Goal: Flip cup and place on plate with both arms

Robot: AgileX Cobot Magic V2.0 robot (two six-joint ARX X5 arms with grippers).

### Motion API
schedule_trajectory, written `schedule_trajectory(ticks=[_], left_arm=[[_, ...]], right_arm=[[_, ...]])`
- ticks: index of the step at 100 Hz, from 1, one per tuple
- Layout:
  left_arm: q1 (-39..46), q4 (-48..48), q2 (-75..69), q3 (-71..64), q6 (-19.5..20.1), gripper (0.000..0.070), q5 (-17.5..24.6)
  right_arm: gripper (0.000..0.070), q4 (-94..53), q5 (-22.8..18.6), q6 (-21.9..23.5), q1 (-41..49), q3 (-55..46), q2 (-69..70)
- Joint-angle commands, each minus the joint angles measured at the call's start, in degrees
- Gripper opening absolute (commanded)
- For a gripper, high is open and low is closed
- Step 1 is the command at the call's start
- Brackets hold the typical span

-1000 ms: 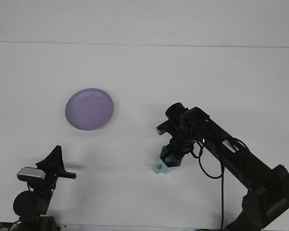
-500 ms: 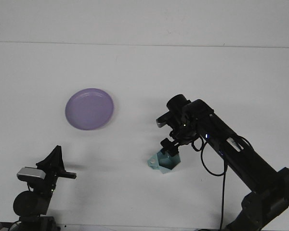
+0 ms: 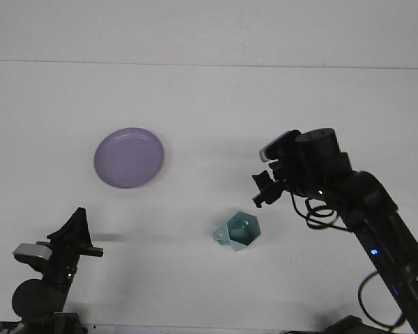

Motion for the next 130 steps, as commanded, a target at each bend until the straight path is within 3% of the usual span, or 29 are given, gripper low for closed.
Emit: schedule_trajectory(ticks=[1, 22, 45, 85, 90, 109, 130], left_arm=[[-0.07, 0.37, 1.4, 2.1, -2.93, 0.0013, 2.05], [-0.17, -5.99, 11.3, 12.2, -2.91, 0.0012, 7.76], [-1.38, -10.12, 28.15, 24.41, -0.46, 0.0012, 16.83], [-17.18, -22.88, 56.46, 45.57, 11.23, 0.0022, 18.25], [-19.8, -24.33, 59.8, 48.13, 12.76, 0.0055, 18.25], [-28.15, -31.65, 72.43, 59.36, 15.1, 0.0348, 18.25], [-34.82, -44.48, 86.29, 74.64, 18.21, 0.0448, 18.21]], right_arm=[[0.0298, 7.37, 0.61, 1.18, -0.81, -7.04, -5.42], [0.0296, 23.06, 4.07, 3.39, -6.45, -29.44, -23.41], [0.0296, 31.52, 5.05, 3.85, -11.98, -44.17, -37.97], [0.0296, 35.45, 6.78, 6.56, -15.28, -53.57, -51.8], [0.0296, 35.41, 6.8, 6.56, -15.28, -53.57, -52.11], [0.0296, 35.41, 6.73, 6.58, -15.28, -53.57, -52.06], [0.0297, 35.43, 6.71, 6.93, -15.28, -53.57, -52.04]])
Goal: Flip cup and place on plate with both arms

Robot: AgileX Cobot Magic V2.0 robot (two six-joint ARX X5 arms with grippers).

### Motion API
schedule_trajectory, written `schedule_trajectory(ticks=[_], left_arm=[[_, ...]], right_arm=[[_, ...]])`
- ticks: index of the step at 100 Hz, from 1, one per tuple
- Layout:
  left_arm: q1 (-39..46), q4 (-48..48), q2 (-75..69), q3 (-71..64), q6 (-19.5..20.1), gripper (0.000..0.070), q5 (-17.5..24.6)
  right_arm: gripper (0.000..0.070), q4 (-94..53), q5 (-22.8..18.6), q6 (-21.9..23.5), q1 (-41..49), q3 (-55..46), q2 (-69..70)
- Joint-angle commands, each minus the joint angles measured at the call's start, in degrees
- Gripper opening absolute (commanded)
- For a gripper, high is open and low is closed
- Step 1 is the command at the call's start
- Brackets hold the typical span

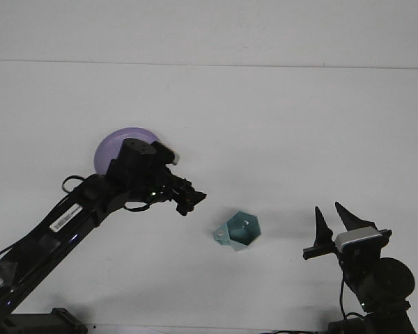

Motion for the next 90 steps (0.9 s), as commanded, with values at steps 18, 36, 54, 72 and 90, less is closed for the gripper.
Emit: schedule_trajectory(ticks=[18, 36, 54, 72, 90], left_arm=[[-5.53, -12.57, 13.35, 15.08, 4.17, 0.0467, 0.26], [-8.61, -18.88, 20.44, 21.35, 5.35, 0.0467, -0.7], [-11.13, -19.41, 24.85, 23.1, 6.23, 0.0467, -4.33], [-13.0, -18.84, 27.69, 23.1, 6.8, 0.0465, -5.55], [-13.73, -18.58, 30.99, 23.12, 6.78, 0.0465, -9.14]], right_arm=[[0.0296, 0.5, 0.17, 1.22, 0.04, 0.17, 0.24], [0.0297, 0.52, -0.07, 1.44, 0.04, 0.17, 0.24], [0.0296, 0.52, -0.17, 1.51, 0.07, 0.17, 0.24], [0.0296, 0.52, -0.17, 1.66, 0.07, 0.17, 0.24], [0.0297, 0.5, -0.17, 1.7, 0.07, 0.17, 0.24]])
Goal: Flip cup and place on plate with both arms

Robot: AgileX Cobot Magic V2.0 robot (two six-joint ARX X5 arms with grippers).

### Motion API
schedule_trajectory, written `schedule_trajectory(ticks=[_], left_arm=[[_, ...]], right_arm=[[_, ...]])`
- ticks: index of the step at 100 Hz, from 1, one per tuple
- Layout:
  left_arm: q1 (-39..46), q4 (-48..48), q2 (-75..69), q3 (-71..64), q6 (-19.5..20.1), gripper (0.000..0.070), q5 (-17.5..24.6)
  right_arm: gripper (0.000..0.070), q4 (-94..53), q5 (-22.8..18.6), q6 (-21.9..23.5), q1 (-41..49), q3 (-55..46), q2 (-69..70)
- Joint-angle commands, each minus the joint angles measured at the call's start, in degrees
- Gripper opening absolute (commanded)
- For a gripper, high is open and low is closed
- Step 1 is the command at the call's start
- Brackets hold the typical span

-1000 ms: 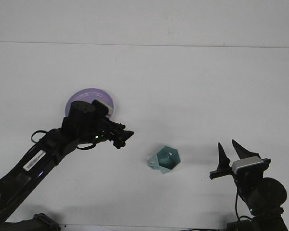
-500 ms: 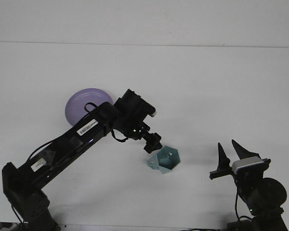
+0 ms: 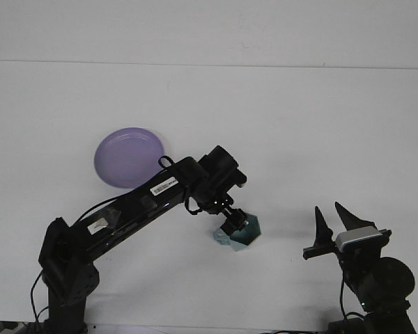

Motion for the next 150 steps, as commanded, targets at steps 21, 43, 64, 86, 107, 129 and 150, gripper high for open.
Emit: schedule_trajectory(ticks=[21, 43, 64, 86, 107, 129, 150], left_arm=[[-0.76, 0.96, 5.29, 1.46, 0.72, 0.046, -0.44], [-1.6, 2.43, 5.42, 1.46, 0.72, 0.0019, -0.44], [-1.68, 1.49, 5.38, 1.79, 0.26, 0.0012, -0.44], [1.07, -7.08, 5.38, 7.8, 0.63, 0.0012, -2.82], [6.78, -16.98, 5.27, 17.38, 2.47, 0.0012, -8.04], [17.0, -21.35, 4.52, 22.38, 2.14, 0.0012, -8.41], [27.28, -21.81, 4.07, 22.38, 1.75, 0.0012, -8.41]], right_arm=[[0.0296, 0.52, 0.0, 1.14, 0.07, 0.17, 0.24], [0.0296, 0.5, 0.0, 1.14, 0.07, 0.17, 0.24], [0.0297, 0.48, 0.0, 1.14, 0.07, 0.17, 0.24], [0.0296, 0.48, 0.0, 1.2, 0.07, 0.17, 0.24], [0.0296, 0.5, 0.0, 1.81, 0.11, 0.17, 0.24], [0.0296, 0.48, 0.0, 1.99, 0.11, 0.17, 0.24], [0.0296, 0.48, -0.02, 2.01, 0.11, 0.17, 0.24]])
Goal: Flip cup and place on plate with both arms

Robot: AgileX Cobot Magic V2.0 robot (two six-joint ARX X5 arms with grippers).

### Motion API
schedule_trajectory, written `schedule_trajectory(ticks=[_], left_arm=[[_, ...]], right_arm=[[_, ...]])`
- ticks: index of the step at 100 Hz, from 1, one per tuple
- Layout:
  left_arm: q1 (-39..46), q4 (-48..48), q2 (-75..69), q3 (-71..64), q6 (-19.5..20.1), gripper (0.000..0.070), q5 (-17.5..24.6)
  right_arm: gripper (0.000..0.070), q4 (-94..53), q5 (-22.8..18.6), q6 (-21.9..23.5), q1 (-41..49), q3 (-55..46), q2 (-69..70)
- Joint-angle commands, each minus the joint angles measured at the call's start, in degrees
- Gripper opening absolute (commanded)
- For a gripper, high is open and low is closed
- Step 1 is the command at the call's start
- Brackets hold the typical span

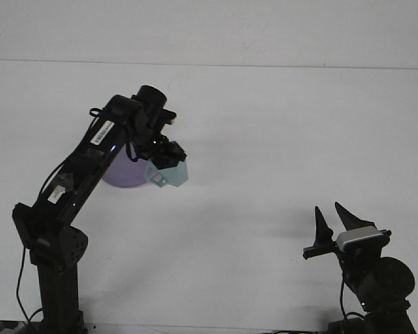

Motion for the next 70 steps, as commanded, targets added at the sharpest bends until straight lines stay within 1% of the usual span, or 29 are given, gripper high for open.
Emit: schedule_trajectory(ticks=[1, 13, 25, 36, 56, 70], left_arm=[[1.99, -0.55, -0.07, 1.31, -0.09, 0.0012, -0.04], [7.39, -0.5, -0.04, 1.31, 0.2, 0.0012, -0.26], [12.07, -0.11, -0.02, 1.29, 0.5, 0.0012, -2.89], [15.65, 1.86, 0.09, 1.29, 0.17, 0.0012, -2.95], [17.77, 5.51, 0.79, 1.27, 0.33, 0.0012, -2.99], [17.75, 5.33, 3.58, 1.27, 0.31, 0.0012, -2.97]], right_arm=[[0.0296, 0.48, -0.02, 0.98, 0.09, 0.17, 0.24], [0.0296, 0.48, -0.02, 1.01, 0.09, 0.17, 0.24], [0.0296, 0.48, -0.04, 1.01, 0.09, 0.17, 0.24], [0.0296, 0.48, -0.02, 0.98, 0.09, 0.17, 0.31], [0.0296, 0.46, -0.02, 0.96, 0.09, 0.17, 0.31], [0.0296, 0.46, -0.02, 0.98, 0.09, 0.17, 0.28]])
